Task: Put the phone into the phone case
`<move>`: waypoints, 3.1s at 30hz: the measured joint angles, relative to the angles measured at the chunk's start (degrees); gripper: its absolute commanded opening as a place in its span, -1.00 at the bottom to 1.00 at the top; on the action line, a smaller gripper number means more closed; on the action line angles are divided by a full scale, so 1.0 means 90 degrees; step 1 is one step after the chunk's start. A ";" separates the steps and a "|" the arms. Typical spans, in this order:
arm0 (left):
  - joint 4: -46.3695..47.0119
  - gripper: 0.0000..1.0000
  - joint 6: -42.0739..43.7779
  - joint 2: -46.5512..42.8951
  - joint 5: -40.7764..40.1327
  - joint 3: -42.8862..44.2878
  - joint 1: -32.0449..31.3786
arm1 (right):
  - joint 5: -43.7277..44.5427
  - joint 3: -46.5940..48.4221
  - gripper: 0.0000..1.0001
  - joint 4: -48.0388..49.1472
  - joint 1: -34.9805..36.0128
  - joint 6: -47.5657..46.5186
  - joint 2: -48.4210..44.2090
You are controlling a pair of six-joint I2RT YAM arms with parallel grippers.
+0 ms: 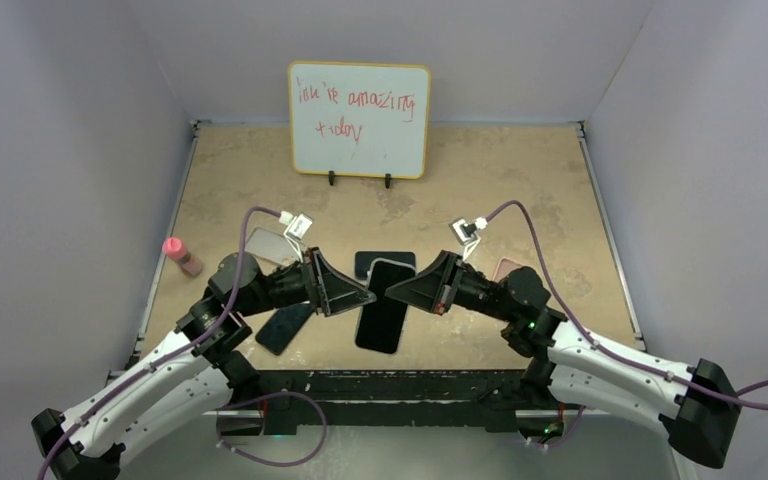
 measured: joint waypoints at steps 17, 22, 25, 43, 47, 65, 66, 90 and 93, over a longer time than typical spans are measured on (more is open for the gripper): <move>-0.0017 -1.00 0.0182 0.0032 0.0784 -0.0223 0.0019 | 0.0605 0.0000 -1.00 -0.0180 -0.0019 -0.0134 -0.0180; -0.0134 -0.79 0.0257 0.0019 0.0741 -0.0223 0.0024 | 0.0673 0.0000 -1.00 -0.0301 -0.0017 -0.0138 -0.0185; -0.0146 -0.25 0.0262 -0.0019 0.0716 -0.0223 0.0022 | 0.0763 0.0000 -1.00 -0.0352 -0.0007 -0.0134 -0.0231; -0.0022 -1.00 0.0206 0.0240 0.1032 -0.0282 0.0010 | 0.1724 -0.0002 -1.00 -0.0597 -0.0041 -0.0304 -0.0726; -0.0216 -0.69 0.0255 0.0233 0.0950 -0.0274 0.0007 | 0.1746 -0.0002 -1.00 -0.0806 -0.0041 -0.0325 -0.0763; -0.0440 -0.07 0.0364 0.0510 0.0073 0.0221 0.0002 | 0.0610 -0.0027 -1.00 -0.1333 -0.0041 -0.0716 -0.0493; -0.0345 -0.14 0.0362 0.0580 0.0070 0.0253 0.0002 | 0.0457 -0.0027 -1.00 -0.1251 -0.0041 -0.0721 -0.0389; 0.0580 -1.00 -0.0075 0.0763 -0.0996 0.0005 -0.0005 | -0.0221 -0.0682 -0.21 -0.0228 -0.0070 -0.0333 -0.0100; 0.0631 -1.00 -0.0136 0.0682 -0.1166 -0.0085 -0.0007 | -0.0206 -0.0724 -0.30 -0.0236 -0.0070 -0.0287 -0.0114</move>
